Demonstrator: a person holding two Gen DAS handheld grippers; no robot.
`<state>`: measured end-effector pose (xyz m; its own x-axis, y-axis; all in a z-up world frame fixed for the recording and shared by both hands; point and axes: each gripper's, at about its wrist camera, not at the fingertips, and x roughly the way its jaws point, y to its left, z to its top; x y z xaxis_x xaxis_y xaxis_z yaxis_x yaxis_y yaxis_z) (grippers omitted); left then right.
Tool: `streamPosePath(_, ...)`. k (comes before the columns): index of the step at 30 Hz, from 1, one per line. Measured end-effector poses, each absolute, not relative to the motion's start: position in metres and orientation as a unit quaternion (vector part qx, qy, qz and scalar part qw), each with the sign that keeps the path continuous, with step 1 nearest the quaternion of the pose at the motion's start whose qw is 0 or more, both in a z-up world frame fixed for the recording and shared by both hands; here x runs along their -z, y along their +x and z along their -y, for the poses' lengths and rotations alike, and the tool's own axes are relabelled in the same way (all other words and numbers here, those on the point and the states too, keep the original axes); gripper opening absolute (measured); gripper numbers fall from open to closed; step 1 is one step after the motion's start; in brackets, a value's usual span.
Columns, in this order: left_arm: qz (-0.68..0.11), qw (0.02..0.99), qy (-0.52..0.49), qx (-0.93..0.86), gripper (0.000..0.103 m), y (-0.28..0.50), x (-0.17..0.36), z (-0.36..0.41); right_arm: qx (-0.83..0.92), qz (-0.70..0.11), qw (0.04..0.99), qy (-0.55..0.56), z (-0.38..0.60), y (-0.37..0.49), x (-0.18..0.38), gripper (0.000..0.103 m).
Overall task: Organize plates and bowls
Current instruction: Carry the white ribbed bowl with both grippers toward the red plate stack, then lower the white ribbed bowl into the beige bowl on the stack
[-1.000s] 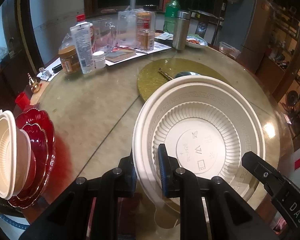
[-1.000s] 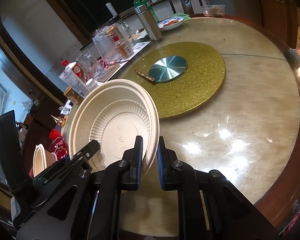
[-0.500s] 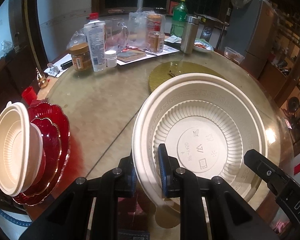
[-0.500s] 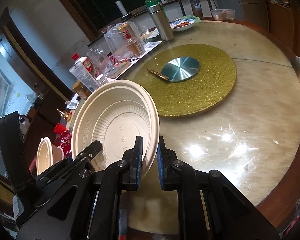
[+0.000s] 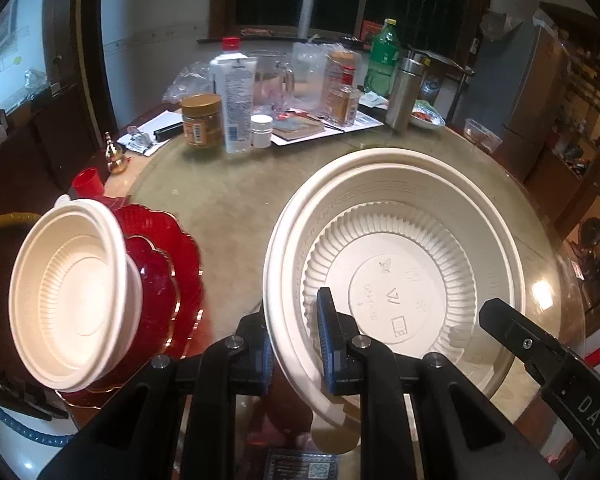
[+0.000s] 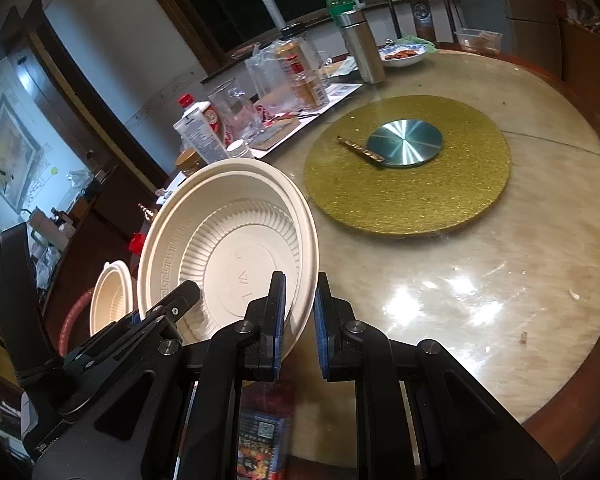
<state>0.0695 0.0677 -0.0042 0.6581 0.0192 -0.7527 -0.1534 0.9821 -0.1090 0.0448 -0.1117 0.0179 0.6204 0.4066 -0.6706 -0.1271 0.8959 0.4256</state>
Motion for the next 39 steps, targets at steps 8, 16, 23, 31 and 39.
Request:
streamPosePath(8, -0.387, 0.915, -0.093, -0.063, 0.018, 0.051, -0.010, -0.089, -0.176, -0.400, 0.885, 0.163, 0.091, 0.039, -0.029, 0.013)
streamPosePath(16, -0.357, 0.919, -0.125, -0.108, 0.017, 0.021, -0.026, -0.143, -0.237, -0.395, 0.878, 0.132, 0.027, 0.037, -0.044, 0.013)
streamPosePath(23, -0.349, 0.910, -0.155, -0.161, 0.017, 0.008, -0.025, -0.200, -0.285, -0.394, 0.869, 0.097, -0.038, 0.039, -0.052, 0.013)
streamPosePath(31, -0.366, 0.892, -0.183, -0.192, 0.018, 0.010, -0.003, -0.238, -0.302, -0.413, 0.856, 0.069, -0.084, 0.050, -0.037, 0.013)
streamPosePath(39, -0.384, 0.880, -0.191, -0.203, 0.018, 0.011, 0.012, -0.250, -0.309, -0.430, 0.846, 0.054, -0.101, 0.060, -0.024, 0.013)
